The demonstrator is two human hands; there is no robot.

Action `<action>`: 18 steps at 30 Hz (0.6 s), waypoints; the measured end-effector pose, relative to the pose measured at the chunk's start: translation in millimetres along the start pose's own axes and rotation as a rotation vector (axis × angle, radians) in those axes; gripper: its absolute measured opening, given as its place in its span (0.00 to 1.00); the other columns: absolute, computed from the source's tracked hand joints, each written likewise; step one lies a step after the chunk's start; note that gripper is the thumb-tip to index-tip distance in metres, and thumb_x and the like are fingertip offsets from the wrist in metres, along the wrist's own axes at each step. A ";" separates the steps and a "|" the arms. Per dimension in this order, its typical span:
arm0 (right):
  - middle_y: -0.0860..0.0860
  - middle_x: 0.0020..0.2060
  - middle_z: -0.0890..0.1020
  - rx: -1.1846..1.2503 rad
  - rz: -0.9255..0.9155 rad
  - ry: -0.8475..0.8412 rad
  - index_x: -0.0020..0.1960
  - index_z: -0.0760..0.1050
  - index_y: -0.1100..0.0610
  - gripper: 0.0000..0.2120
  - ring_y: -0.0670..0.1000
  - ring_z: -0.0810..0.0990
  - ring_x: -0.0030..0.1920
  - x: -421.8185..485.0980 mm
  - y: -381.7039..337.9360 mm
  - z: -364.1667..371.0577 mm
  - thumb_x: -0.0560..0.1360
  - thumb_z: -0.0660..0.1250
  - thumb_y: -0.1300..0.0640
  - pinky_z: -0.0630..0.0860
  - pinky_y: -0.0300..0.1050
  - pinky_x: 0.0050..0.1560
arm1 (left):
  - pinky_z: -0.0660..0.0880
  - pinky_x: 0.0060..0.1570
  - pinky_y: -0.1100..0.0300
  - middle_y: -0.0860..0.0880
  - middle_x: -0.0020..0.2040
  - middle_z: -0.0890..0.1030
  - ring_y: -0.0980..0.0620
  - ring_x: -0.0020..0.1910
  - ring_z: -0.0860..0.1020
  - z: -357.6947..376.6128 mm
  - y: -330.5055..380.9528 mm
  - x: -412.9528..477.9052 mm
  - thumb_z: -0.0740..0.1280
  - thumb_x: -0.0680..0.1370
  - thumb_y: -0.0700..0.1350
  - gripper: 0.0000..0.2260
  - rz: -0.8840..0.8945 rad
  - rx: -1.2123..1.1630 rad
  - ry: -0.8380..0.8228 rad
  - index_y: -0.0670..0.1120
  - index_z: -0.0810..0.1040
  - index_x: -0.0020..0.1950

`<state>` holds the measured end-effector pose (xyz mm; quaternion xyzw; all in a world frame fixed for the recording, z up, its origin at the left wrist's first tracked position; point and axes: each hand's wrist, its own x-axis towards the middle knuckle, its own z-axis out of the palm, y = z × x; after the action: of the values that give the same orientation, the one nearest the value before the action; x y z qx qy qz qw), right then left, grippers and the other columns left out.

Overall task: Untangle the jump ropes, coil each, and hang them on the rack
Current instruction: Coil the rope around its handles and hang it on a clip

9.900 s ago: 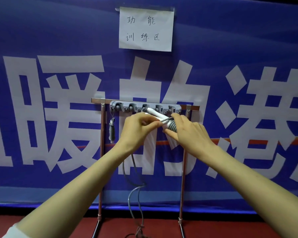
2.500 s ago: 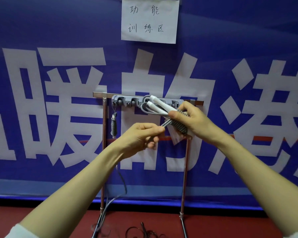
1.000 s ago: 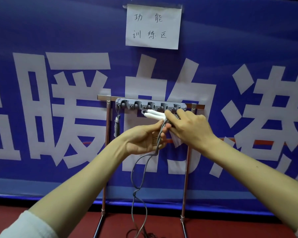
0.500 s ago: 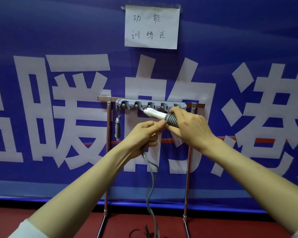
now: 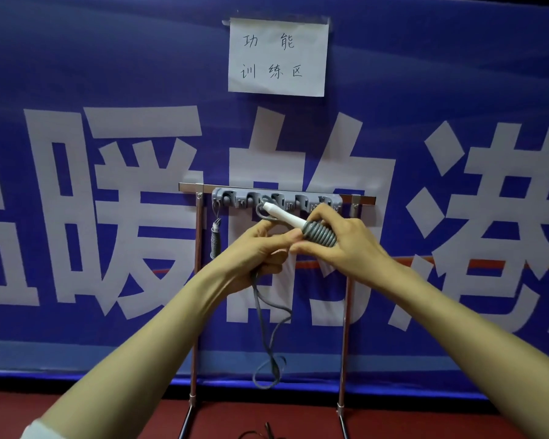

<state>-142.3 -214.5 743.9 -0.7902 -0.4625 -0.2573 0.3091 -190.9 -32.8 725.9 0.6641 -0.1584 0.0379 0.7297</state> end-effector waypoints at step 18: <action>0.49 0.34 0.79 0.298 0.242 0.120 0.45 0.74 0.53 0.14 0.50 0.80 0.34 -1.7 11.7 0.3 0.78 0.61 0.42 0.77 0.48 0.33 | 0.57 0.30 0.65 0.51 0.32 0.72 0.57 0.29 0.59 12.8 9.5 4.7 0.59 0.81 0.53 0.16 -0.199 0.117 -0.112 0.41 0.76 0.52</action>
<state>-132.5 -219.8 739.6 -0.7689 -0.3776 -0.1938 0.4783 -191.3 -45.0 737.1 0.7190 -0.1296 -0.0625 0.6799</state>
